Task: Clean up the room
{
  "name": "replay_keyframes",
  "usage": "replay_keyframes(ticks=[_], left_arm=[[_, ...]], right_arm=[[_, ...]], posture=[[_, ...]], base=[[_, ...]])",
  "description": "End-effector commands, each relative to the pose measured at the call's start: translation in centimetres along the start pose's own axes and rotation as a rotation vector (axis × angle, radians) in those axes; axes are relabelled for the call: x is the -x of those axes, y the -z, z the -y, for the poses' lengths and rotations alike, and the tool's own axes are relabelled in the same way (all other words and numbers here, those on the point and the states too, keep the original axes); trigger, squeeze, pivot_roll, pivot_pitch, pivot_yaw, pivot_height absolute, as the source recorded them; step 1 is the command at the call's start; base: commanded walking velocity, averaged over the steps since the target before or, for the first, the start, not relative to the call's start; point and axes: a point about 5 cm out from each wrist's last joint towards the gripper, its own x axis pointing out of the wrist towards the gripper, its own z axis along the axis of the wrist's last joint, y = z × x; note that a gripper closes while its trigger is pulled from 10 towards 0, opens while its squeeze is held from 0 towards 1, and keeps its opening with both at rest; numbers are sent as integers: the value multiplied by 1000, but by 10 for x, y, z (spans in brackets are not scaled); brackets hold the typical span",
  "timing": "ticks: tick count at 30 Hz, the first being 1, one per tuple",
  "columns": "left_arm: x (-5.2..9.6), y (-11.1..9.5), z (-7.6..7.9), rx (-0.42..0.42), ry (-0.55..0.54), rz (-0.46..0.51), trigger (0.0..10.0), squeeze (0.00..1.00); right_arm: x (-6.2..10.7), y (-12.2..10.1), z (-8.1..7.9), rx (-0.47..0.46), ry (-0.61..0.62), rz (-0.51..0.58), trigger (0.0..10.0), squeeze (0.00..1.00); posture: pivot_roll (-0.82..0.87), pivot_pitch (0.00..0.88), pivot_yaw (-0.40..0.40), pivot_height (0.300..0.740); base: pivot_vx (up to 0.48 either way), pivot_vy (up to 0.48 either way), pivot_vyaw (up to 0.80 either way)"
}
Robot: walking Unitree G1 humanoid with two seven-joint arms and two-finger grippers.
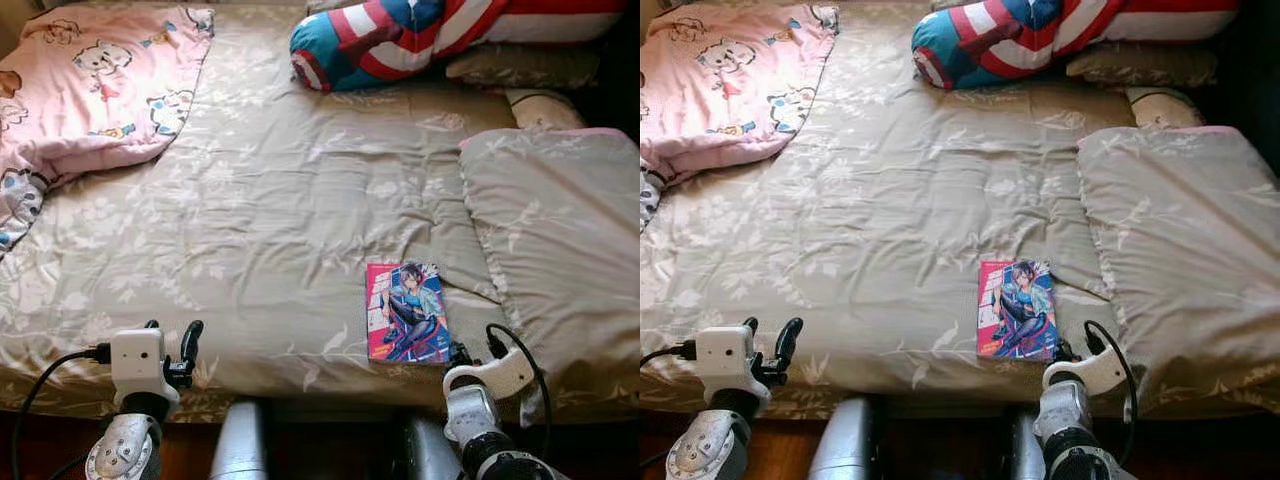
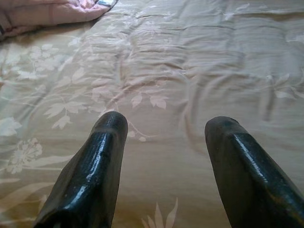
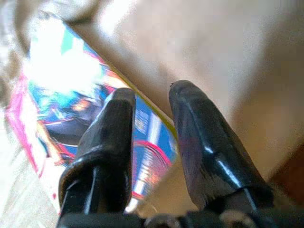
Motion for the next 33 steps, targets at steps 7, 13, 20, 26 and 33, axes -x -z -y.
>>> replay_keyframes(ticks=[7,13,20,26,33], left_arm=[[-5,11,10,54,-28,-10,10000,0],[-9,16,16,82,-27,-10,10000,0],[-11,25,19,93,-23,-28,10000,0],[-12,31,14,96,-32,-45,10000,0],[-14,38,15,103,-31,-64,10000,0]], right_arm=[[2,-18,-16,337,-192,137,10000,0],[9,-18,-19,521,-323,173,10000,0],[13,-8,-2,547,-272,132,10000,0],[18,1,-4,562,-303,113,10000,0],[20,5,5,580,-289,82,10000,0]], posture=[[143,123,-83,608],[123,104,-94,608],[118,84,-91,617],[113,60,-78,652],[106,46,-76,682]], base=[[0,0,0],[0,0,0],[0,0,0],[0,0,0],[0,0,0]])
